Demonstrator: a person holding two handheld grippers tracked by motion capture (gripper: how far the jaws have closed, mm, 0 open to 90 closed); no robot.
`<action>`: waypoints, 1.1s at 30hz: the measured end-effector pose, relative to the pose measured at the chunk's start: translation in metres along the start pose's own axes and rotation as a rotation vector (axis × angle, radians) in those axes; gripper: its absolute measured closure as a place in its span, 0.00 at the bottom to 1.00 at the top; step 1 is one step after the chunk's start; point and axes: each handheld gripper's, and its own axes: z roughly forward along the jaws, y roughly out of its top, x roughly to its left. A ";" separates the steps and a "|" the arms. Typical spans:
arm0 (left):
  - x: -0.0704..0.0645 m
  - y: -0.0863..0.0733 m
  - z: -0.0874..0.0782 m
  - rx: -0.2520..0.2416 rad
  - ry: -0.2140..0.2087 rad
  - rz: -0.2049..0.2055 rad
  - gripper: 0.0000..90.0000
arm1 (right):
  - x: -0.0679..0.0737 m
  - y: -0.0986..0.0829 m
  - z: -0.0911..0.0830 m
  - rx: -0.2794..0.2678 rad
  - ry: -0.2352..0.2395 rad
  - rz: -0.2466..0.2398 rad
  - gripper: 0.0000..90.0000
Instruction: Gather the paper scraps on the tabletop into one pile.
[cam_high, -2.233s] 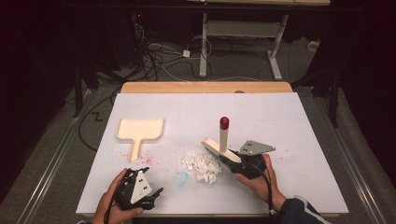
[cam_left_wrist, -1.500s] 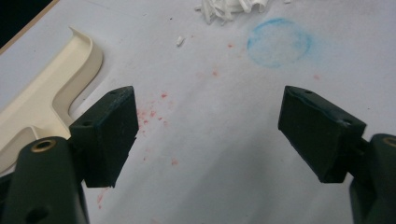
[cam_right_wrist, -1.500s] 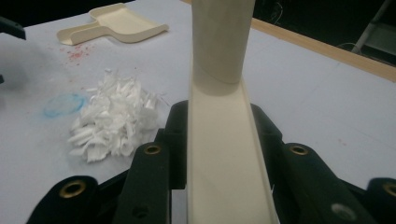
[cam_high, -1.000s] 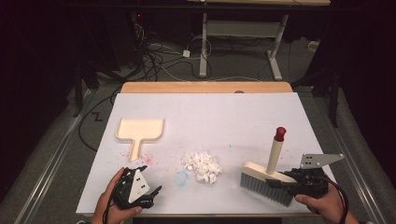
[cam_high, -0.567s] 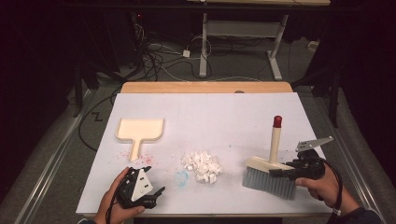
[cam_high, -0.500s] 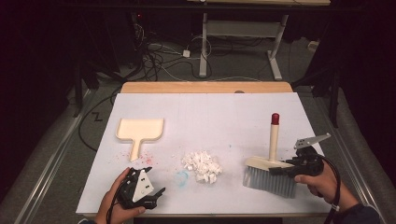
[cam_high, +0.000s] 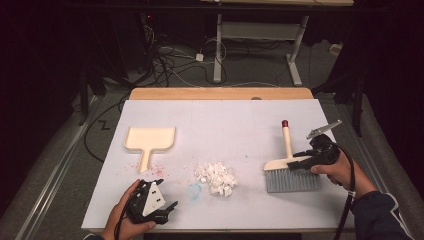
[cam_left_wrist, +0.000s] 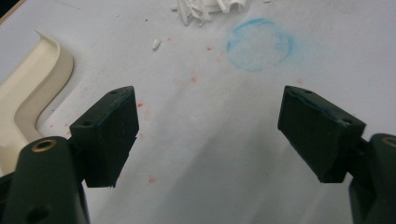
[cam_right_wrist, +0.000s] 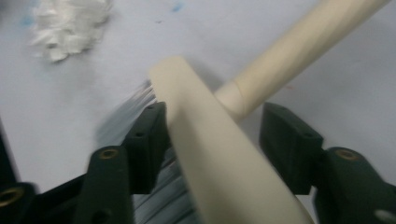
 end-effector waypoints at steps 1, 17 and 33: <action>0.000 0.000 0.000 -0.001 -0.002 -0.002 0.22 | -0.001 0.001 -0.002 0.013 -0.085 -0.006 0.56; 0.003 -0.001 -0.004 -0.017 0.036 -0.016 0.22 | 0.086 -0.036 -0.020 -0.556 -0.384 -0.205 0.31; 0.003 -0.002 -0.006 -0.025 0.055 -0.021 0.19 | 0.124 -0.066 -0.008 -0.582 -0.494 -0.223 0.22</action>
